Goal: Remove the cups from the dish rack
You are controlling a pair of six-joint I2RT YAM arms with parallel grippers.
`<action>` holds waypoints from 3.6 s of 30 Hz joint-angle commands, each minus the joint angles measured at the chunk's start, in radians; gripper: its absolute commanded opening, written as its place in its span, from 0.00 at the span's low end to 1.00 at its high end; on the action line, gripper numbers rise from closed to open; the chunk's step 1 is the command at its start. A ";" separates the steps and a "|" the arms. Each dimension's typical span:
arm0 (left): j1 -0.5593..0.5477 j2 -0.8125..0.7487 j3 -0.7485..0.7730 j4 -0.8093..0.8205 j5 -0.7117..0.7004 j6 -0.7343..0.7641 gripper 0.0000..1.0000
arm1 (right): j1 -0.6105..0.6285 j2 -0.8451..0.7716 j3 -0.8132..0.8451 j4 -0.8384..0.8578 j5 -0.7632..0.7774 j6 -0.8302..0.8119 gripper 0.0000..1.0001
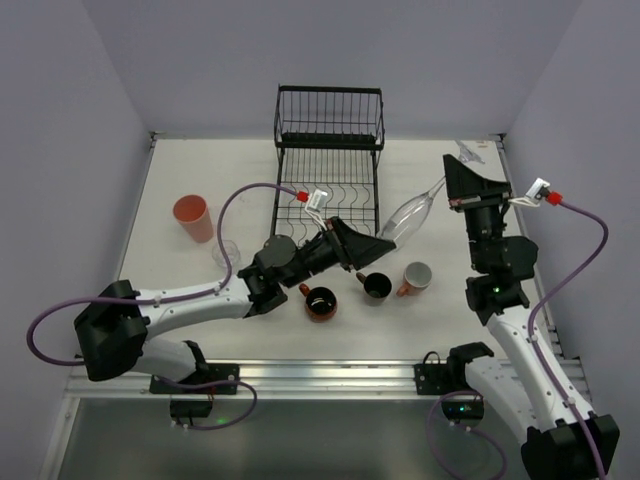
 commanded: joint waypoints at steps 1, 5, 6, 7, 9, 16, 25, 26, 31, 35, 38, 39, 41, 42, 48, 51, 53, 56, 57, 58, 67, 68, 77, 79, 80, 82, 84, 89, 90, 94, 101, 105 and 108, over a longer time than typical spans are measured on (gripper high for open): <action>-0.016 0.000 0.025 0.213 -0.071 0.046 0.44 | 0.008 -0.045 -0.023 0.068 0.011 0.079 0.00; -0.053 0.021 0.032 0.303 -0.133 0.115 0.39 | 0.009 -0.055 -0.086 0.114 0.042 0.171 0.00; -0.056 0.026 0.039 0.306 -0.142 0.133 0.38 | 0.009 -0.056 -0.094 0.125 0.042 0.184 0.00; -0.060 0.033 0.051 0.311 -0.163 0.144 0.38 | 0.011 -0.065 -0.108 0.142 0.040 0.205 0.00; -0.071 0.035 0.062 0.314 -0.191 0.167 0.32 | 0.011 -0.076 -0.124 0.166 0.043 0.213 0.00; -0.091 0.009 0.118 0.258 -0.211 0.250 0.08 | 0.012 -0.144 -0.118 0.073 0.047 0.182 0.04; -0.094 -0.034 0.267 -0.094 -0.294 0.394 0.00 | 0.012 -0.136 -0.086 -0.051 -0.026 0.115 0.59; -0.094 -0.033 0.287 -0.152 -0.301 0.424 0.00 | 0.012 -0.136 -0.079 -0.073 -0.033 0.104 0.64; -0.093 0.001 0.475 -0.365 -0.337 0.533 0.00 | 0.011 -0.182 -0.040 -0.238 -0.038 0.008 0.95; -0.084 0.069 0.629 -0.543 -0.352 0.625 0.00 | 0.012 -0.226 -0.020 -0.355 -0.049 -0.062 0.99; -0.068 0.131 0.744 -0.632 -0.348 0.662 0.00 | 0.012 -0.265 -0.017 -0.432 -0.049 -0.108 0.99; -0.064 0.171 0.778 -0.660 -0.328 0.665 0.00 | 0.012 -0.274 -0.017 -0.447 -0.049 -0.124 0.99; -0.056 0.207 0.866 -0.716 -0.312 0.685 0.00 | 0.012 -0.306 -0.014 -0.505 -0.049 -0.141 0.99; -0.054 0.254 0.906 -0.749 -0.297 0.692 0.00 | 0.012 -0.318 -0.013 -0.528 -0.049 -0.160 0.99; -0.048 0.484 1.308 -1.055 -0.225 0.748 0.00 | 0.011 -0.447 0.032 -0.748 -0.032 -0.272 0.99; -0.045 0.610 1.530 -1.206 -0.200 0.773 0.00 | 0.012 -0.495 0.056 -0.854 -0.027 -0.301 0.99; -0.041 0.647 1.585 -1.249 -0.197 0.780 0.00 | 0.012 -0.535 0.063 -0.918 -0.026 -0.302 0.99; -0.033 0.665 1.579 -1.238 -0.187 0.791 0.00 | 0.014 -0.601 0.027 -0.961 -0.015 -0.287 0.98; -0.030 0.672 1.574 -1.237 -0.194 0.797 0.00 | 0.014 -0.616 0.021 -0.975 -0.019 -0.281 0.98; -0.031 0.675 1.571 -1.235 -0.197 0.805 0.00 | 0.012 -0.628 0.020 -1.013 -0.021 -0.279 0.98; -0.031 0.790 1.585 -1.264 -0.225 0.885 0.00 | 0.014 -0.724 0.067 -1.174 -0.021 -0.302 0.97; -0.031 0.808 1.588 -1.270 -0.231 0.891 0.00 | 0.014 -0.731 0.067 -1.181 -0.024 -0.302 0.97; -0.031 0.853 1.588 -1.330 -0.277 0.925 0.00 | 0.012 -0.765 0.061 -1.202 -0.049 -0.290 0.96; -0.031 0.854 1.585 -1.335 -0.272 0.923 0.00 | 0.014 -0.768 0.060 -1.202 -0.049 -0.289 0.96; -0.031 0.856 1.588 -1.341 -0.268 0.922 0.00 | 0.014 -0.768 0.063 -1.205 -0.049 -0.290 0.96; -0.031 0.853 1.592 -1.359 -0.268 0.917 0.00 | 0.012 -0.768 0.073 -1.219 -0.049 -0.293 0.96; -0.031 0.843 1.597 -1.378 -0.268 0.914 0.00 | 0.014 -0.768 0.082 -1.227 -0.049 -0.295 0.96; -0.033 0.813 1.582 -1.453 -0.245 0.896 0.00 | 0.012 -0.768 0.090 -1.225 -0.049 -0.301 0.97; -0.036 0.808 1.577 -1.465 -0.240 0.894 0.00 | 0.012 -0.768 0.093 -1.224 -0.047 -0.301 0.97; -0.051 0.787 1.568 -1.531 -0.262 0.896 0.00 | 0.012 -0.768 0.098 -1.214 -0.049 -0.304 0.97; -0.059 0.759 1.582 -1.579 -0.282 0.900 0.00 | 0.014 -0.763 0.084 -1.190 -0.095 -0.305 0.97; -0.061 0.759 1.615 -1.648 -0.254 0.889 0.00 | 0.014 -0.756 0.079 -1.185 -0.104 -0.306 0.97; -0.059 0.751 1.612 -1.694 -0.249 0.883 0.00 | 0.014 -0.754 0.079 -1.182 -0.108 -0.304 0.97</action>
